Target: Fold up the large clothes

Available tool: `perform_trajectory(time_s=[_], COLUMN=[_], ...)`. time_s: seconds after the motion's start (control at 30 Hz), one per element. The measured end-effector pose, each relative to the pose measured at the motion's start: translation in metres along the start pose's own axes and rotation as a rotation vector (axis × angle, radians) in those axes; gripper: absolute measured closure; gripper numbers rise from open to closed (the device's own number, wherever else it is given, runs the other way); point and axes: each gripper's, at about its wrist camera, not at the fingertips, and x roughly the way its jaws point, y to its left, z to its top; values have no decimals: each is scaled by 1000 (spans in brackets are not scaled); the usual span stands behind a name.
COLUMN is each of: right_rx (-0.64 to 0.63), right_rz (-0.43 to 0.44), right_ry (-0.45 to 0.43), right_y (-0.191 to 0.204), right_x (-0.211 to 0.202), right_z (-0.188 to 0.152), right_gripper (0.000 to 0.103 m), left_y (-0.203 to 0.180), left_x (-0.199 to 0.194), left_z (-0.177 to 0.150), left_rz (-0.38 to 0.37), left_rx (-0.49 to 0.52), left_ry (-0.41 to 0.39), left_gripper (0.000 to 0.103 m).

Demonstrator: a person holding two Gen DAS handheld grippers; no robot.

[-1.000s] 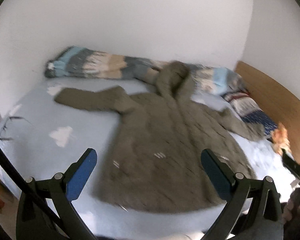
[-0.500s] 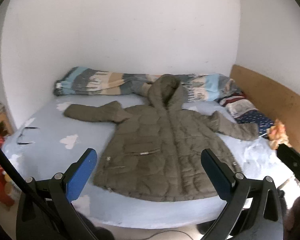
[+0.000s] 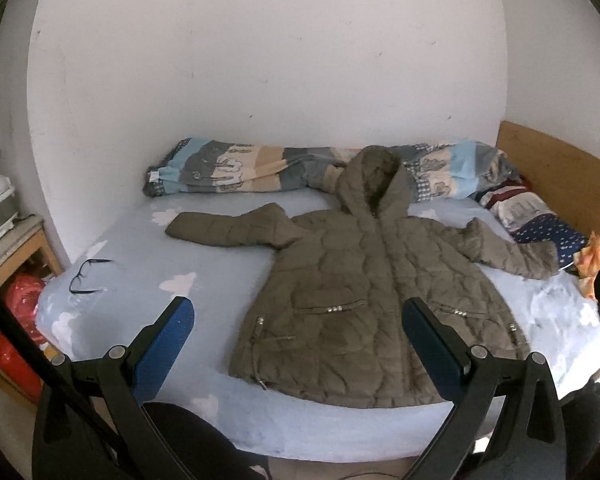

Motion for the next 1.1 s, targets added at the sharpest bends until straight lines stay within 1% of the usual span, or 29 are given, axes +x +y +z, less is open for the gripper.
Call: perform_trajectory(time_s=[0.13, 0.23, 0.4, 0.73, 1.1], right_rx=[-9, -7, -4, -5, 5], right_rz=[9, 14, 3, 5, 11], right_ry=[53, 85, 104, 145, 169], right_y=[-1, -3, -5, -5, -8], right_x=[21, 33, 45, 62, 71], right_z=[-7, -10, -17, -24, -26], right_gripper=[0, 0, 0, 0, 0], left_y=[-2, -5, -7, -10, -11], left_x=[20, 31, 43, 53, 61], left_z=[-6, -10, -15, -21, -21], left_rz=[9, 13, 14, 36, 39], left_rx=[11, 14, 26, 33, 46], left_ry=[53, 76, 104, 136, 155], left_gripper=[0, 0, 0, 0, 0])
